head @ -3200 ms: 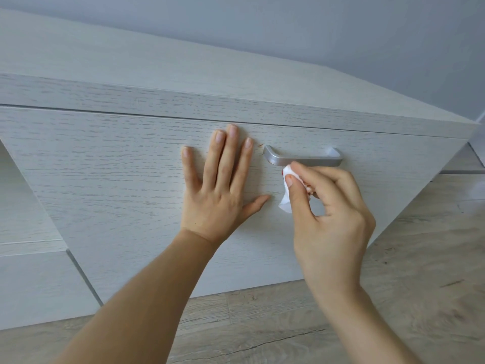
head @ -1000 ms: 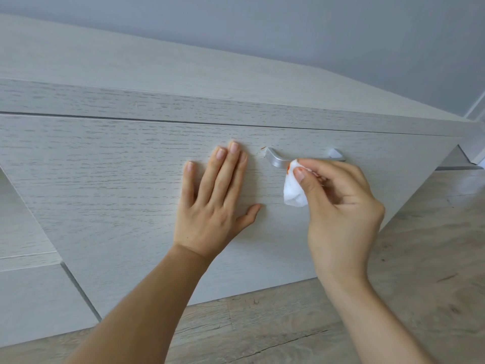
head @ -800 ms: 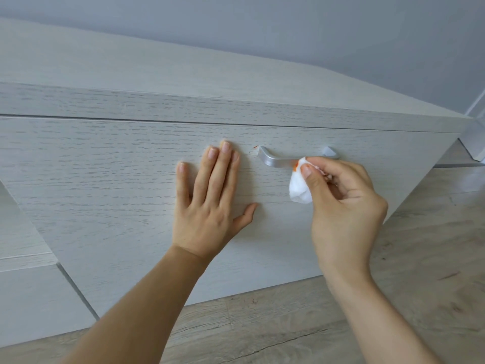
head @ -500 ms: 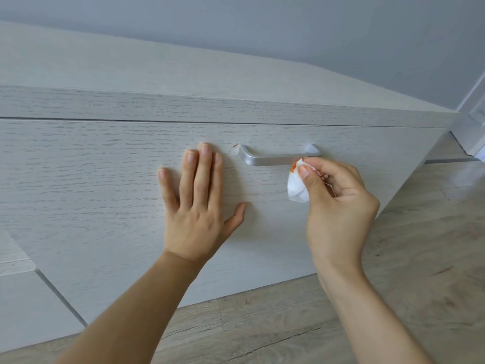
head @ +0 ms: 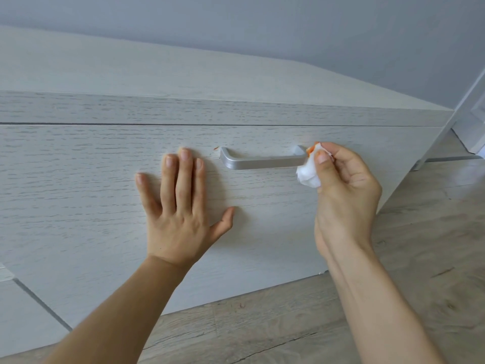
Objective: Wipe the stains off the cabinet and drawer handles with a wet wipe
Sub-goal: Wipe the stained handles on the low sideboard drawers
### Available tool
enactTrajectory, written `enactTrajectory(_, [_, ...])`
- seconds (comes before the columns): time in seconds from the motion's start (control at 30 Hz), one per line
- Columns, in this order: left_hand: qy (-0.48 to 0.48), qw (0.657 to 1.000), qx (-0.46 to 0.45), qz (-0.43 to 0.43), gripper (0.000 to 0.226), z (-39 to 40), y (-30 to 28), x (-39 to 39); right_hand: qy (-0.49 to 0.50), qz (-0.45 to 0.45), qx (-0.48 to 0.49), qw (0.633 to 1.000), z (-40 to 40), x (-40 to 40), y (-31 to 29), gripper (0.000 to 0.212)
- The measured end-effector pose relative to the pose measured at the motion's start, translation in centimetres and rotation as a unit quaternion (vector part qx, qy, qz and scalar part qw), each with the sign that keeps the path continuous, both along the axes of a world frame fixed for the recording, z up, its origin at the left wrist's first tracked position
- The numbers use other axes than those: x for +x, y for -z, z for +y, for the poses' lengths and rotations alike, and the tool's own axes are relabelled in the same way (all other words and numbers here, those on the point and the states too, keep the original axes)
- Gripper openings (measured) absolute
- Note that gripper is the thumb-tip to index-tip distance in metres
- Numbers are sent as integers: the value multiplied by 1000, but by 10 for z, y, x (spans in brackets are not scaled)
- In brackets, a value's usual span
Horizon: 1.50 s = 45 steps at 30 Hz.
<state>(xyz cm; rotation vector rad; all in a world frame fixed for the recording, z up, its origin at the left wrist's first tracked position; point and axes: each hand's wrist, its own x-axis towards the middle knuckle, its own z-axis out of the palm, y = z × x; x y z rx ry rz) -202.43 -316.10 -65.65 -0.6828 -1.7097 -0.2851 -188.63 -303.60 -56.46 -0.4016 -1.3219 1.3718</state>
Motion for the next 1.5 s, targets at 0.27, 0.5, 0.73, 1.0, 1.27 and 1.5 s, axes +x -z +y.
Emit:
enactTrajectory(0.27, [13, 1000, -5, -4, 95, -1, 0, -1, -119, -32, 51, 991, -17, 20, 7, 17])
enactTrajectory(0.5, [47, 997, -46, -42, 85, -22, -7, 7, -125, -56, 98, 986, -44, 21, -5, 17])
enactTrajectory(0.73, [56, 991, -104, -61, 69, -65, -26, 20, -157, -122, 194, 961, -80, 5, -13, 14])
enactTrajectory(1.0, [2, 977, -168, -129, 58, -140, -37, 26, -182, -121, 282, 934, -111, -27, -9, 21])
enactTrajectory(1.27, [-135, 915, -270, -267, 51, -249, -58, 30, -286, -131, 303, 899, -177, -64, -1, 16])
enactTrajectory(1.5, [-203, 877, -259, -351, 54, -341, -53, 1, -322, -188, 352, 859, -247, -96, 5, 8])
